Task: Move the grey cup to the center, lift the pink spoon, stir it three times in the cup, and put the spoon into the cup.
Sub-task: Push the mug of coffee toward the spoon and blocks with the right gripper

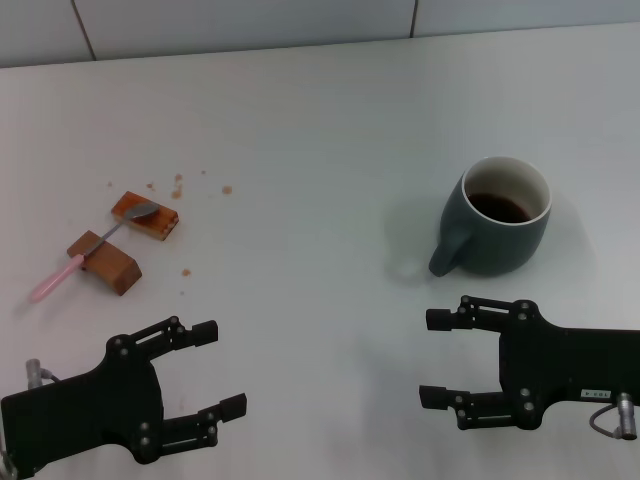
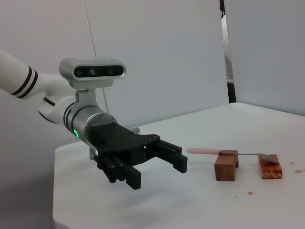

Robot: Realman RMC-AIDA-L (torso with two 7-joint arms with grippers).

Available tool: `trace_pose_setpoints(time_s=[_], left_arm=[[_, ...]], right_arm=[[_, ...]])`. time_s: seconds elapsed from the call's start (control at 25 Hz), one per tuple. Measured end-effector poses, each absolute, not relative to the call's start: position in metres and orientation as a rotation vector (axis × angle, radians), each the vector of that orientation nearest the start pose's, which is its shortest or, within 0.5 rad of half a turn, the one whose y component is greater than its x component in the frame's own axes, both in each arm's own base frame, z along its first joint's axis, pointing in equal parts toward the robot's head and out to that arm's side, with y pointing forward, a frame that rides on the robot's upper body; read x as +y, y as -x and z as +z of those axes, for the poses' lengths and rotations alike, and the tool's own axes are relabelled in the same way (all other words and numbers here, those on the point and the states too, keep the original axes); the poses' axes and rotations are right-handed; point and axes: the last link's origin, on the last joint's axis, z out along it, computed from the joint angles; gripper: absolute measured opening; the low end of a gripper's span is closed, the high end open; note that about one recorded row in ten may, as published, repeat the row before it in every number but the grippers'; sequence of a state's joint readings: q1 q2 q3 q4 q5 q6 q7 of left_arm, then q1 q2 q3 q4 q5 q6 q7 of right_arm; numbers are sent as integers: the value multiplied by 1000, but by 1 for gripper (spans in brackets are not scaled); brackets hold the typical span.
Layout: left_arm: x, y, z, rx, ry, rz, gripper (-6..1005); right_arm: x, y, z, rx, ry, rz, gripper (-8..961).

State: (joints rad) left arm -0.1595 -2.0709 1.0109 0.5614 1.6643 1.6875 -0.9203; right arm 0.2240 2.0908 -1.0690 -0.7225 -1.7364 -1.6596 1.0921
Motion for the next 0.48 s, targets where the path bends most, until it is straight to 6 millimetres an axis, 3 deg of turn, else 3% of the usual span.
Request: trace_pose_setpoints(time_s=[0.48], left_arm=[[205, 311, -27, -412, 2712, -898, 826]], right_arm=[[235, -282, -26, 336, 2820, 859, 814]])
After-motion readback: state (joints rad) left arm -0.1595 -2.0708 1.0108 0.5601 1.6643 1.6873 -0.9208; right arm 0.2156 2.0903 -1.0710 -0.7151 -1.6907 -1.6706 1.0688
